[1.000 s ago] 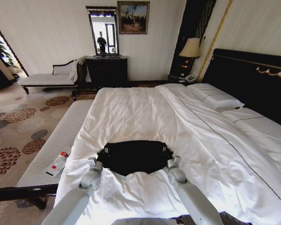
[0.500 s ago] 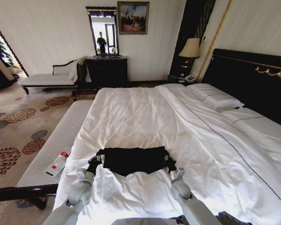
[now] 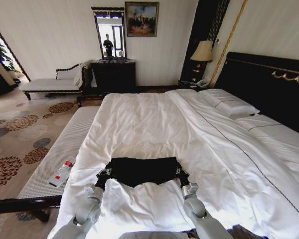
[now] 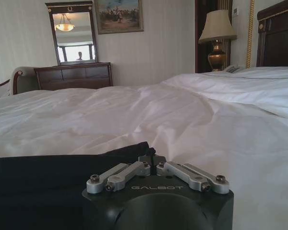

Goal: Fold the clothes on the bed.

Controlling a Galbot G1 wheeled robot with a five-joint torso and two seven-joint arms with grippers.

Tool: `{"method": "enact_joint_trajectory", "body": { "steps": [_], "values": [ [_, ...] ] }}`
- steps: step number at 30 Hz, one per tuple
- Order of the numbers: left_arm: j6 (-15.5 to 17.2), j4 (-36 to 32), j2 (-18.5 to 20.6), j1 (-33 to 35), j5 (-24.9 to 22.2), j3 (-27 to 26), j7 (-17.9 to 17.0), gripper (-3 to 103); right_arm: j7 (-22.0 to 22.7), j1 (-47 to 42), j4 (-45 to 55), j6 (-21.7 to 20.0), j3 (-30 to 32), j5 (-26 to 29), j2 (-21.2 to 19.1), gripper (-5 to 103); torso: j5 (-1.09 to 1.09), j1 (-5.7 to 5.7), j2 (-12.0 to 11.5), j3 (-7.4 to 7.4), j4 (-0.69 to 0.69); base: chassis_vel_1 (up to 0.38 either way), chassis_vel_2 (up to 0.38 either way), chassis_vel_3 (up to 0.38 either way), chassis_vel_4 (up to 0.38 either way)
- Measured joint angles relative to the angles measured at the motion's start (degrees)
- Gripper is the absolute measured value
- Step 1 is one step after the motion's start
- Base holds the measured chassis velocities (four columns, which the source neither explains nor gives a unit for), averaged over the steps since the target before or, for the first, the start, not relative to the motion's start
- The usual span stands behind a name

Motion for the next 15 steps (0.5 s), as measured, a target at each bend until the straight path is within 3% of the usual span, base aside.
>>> {"method": "enact_joint_trajectory", "body": {
  "steps": [15],
  "values": [
    [-0.5,-2.7,0.8,2.9,0.2,-1.1,0.5,1,0.8,-0.7,1.4,0.2,0.1,-0.3,-0.3,1,0.0,0.0,0.0,0.0,0.0,0.0,0.0,0.0,0.0]
  ]
}}
